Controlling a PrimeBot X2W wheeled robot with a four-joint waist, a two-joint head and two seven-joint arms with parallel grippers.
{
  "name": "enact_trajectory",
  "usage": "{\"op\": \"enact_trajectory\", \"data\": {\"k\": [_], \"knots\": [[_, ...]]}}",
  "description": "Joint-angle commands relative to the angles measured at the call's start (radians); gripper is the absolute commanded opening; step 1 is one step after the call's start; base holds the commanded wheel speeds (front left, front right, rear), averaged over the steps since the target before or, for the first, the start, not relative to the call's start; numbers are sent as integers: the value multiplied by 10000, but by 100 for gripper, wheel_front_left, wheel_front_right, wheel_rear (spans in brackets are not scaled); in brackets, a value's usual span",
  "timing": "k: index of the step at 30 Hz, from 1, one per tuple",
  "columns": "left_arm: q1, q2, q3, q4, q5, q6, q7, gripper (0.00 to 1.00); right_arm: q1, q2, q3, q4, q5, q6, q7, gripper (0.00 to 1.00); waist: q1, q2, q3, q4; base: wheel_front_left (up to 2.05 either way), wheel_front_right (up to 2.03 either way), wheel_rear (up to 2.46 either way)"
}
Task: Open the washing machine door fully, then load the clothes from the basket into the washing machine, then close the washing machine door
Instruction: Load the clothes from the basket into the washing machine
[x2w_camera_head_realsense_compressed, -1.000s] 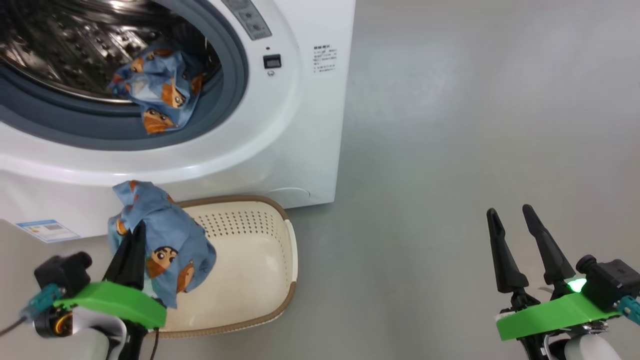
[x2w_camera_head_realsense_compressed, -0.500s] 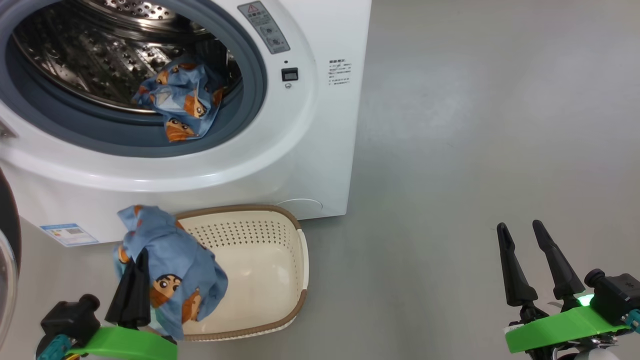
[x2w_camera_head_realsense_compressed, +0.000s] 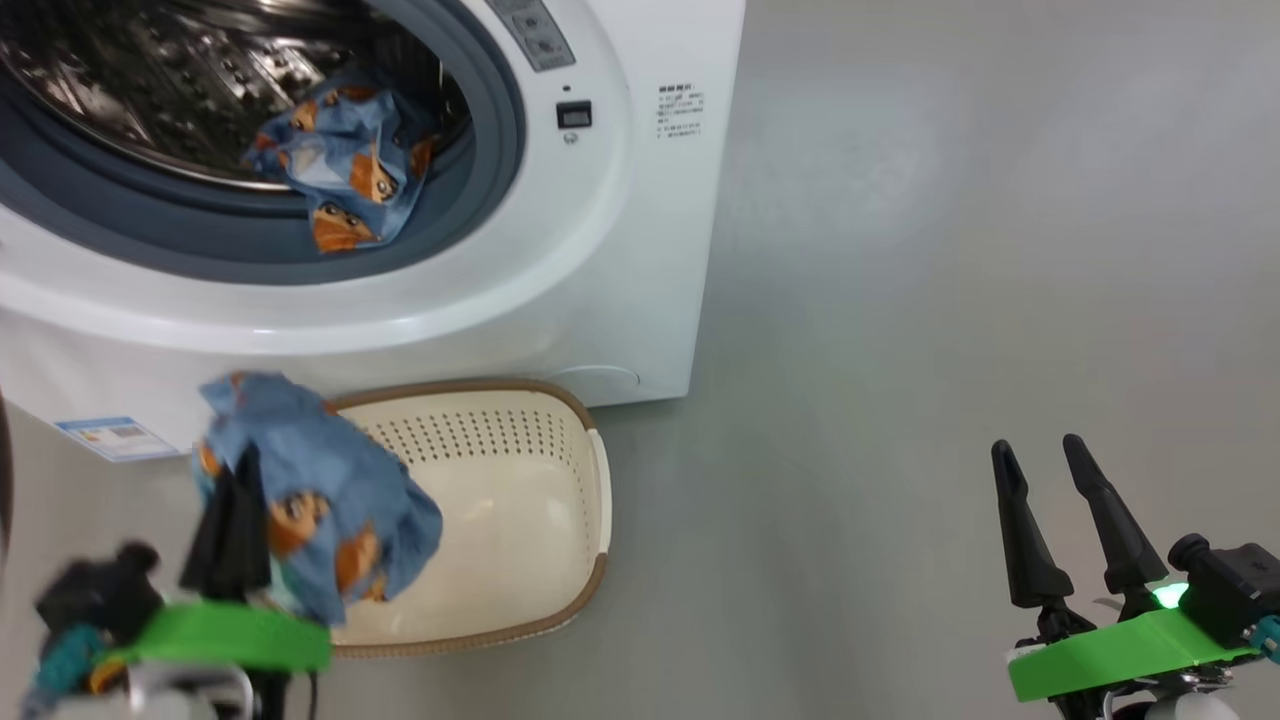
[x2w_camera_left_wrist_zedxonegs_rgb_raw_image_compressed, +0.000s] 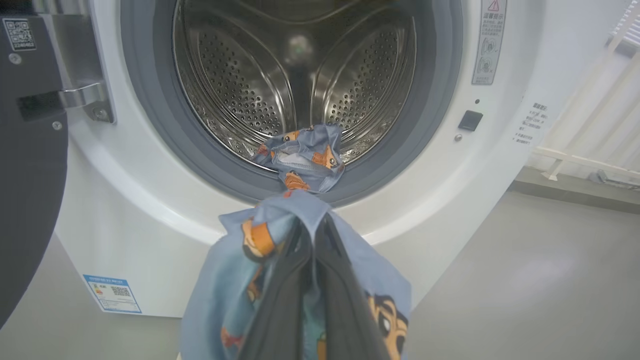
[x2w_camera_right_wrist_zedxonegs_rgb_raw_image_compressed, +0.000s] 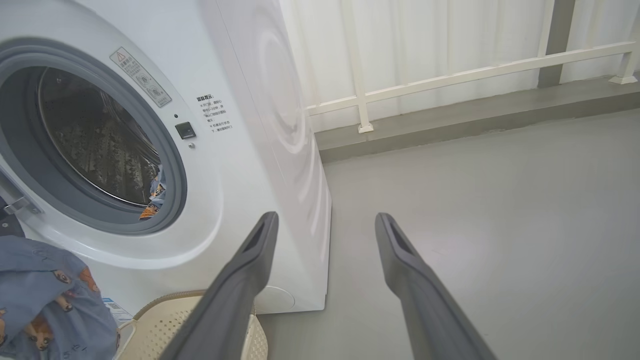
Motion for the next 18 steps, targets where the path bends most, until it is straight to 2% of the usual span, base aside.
{"op": "enact_trajectory", "data": {"k": [1,9,14,18], "knots": [[-919,373,436,-224,-66,-19,-93,0,-281,-127,253,-290,-75,44,-49,100,0,-1,367,-113,0,0,0],[-3302,932,628,226,-316,-23,-93,0,-722,-53,316,-294,-68,44,-49,100,0,-1,1083,-387,0,0,0],[-5364,1385,785,1441,-549,-23,-93,0,-1042,28,412,-297,-55,44,-49,100,0,-1,1577,-643,0,0,0],[-6846,1776,832,2485,-113,-1,-93,0,-1265,110,485,-310,-47,44,-49,100,0,-1,1970,-908,0,0,0]]}}
